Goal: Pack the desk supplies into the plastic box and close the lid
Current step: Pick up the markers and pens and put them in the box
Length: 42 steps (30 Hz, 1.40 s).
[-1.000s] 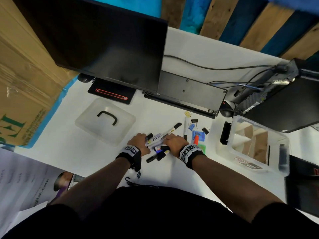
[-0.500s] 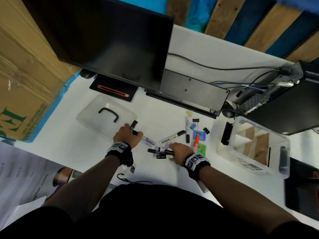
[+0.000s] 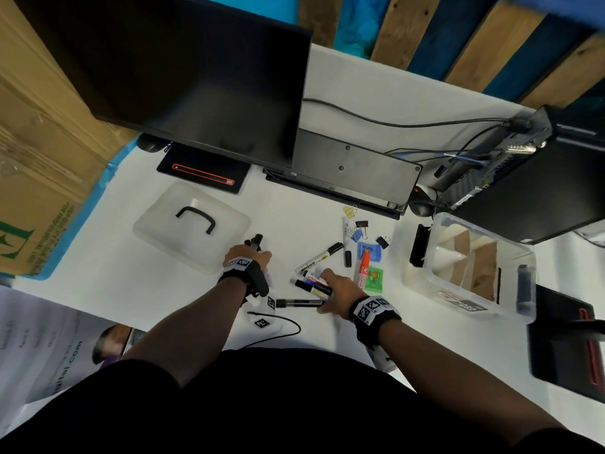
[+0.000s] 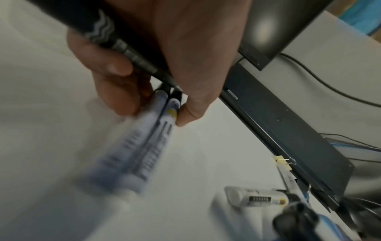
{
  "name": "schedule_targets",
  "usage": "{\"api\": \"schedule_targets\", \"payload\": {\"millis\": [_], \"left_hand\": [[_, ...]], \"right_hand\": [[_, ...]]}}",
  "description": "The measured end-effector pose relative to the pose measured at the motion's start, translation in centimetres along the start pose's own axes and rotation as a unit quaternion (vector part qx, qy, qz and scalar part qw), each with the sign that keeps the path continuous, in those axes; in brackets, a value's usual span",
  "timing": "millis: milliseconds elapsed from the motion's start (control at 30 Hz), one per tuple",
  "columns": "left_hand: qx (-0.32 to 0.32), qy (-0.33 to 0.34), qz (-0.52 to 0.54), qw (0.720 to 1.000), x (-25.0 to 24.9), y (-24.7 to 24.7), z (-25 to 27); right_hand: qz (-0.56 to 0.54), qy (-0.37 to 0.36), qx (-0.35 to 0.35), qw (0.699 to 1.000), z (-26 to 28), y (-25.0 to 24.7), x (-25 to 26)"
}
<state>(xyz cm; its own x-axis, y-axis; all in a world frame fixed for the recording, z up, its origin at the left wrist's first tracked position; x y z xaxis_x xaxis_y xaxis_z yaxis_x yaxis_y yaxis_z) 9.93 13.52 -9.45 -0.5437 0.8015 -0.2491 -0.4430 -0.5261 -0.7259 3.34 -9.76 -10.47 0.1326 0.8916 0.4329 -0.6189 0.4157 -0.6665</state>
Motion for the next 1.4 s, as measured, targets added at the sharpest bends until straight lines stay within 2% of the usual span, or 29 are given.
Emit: {"api": "schedule_targets", "payload": {"millis": [100,233,333,433,533,633,833,1000,1200,1400], "left_hand": [[-0.026,0.0,0.031,0.999,1.0,0.3,0.0],[-0.048,0.026,0.073,0.996,2.0,0.8,0.3],[-0.029,0.042,0.12,0.991,2.5,0.6,0.1],[-0.007,0.062,0.12,0.991,2.7,0.2,-0.3],[0.008,0.098,0.111,0.989,1.9,-0.2,-0.1],[0.032,0.138,0.092,0.986,-0.1,-0.1,0.6],[0.08,0.233,0.083,0.966,-6.5,2.1,2.0],[0.05,0.266,0.022,0.962,-11.5,3.4,3.6],[0.048,0.281,-0.118,0.951,-12.6,5.7,3.5],[0.074,0.253,-0.171,0.949,-10.9,6.2,3.6]], "right_hand": [[-0.025,-0.009,-0.004,1.0,-0.1,-0.2,0.8],[0.05,-0.055,0.02,0.997,-0.2,0.7,3.5],[0.088,-0.091,0.025,0.992,0.1,2.0,5.3],[0.129,-0.112,0.016,0.985,0.3,2.6,6.1],[0.172,-0.098,0.015,0.98,0.5,2.7,5.4],[0.171,-0.066,0.007,0.983,1.0,2.3,3.4],[0.105,0.022,-0.018,0.994,2.7,1.0,-1.7],[-0.061,0.082,-0.054,0.993,3.5,-0.1,-4.3],[-0.212,0.143,-0.149,0.955,5.0,-2.5,-6.5],[-0.293,0.188,-0.22,0.911,6.9,-3.7,-8.8]]}}
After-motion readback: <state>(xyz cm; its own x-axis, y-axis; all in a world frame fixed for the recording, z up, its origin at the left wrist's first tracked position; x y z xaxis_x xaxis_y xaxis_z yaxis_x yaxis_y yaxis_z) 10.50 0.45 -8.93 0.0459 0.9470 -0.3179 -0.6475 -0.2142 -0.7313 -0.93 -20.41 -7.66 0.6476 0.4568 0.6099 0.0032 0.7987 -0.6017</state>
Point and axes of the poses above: each hand's wrist, its own z-axis away from the middle knuckle, its own y-axis out of the palm, x = y × z, the point moved 7 cm from there along -z, towards the middle knuckle, and after that the axes turned 2 degrees about y, right-handed, at the moved point
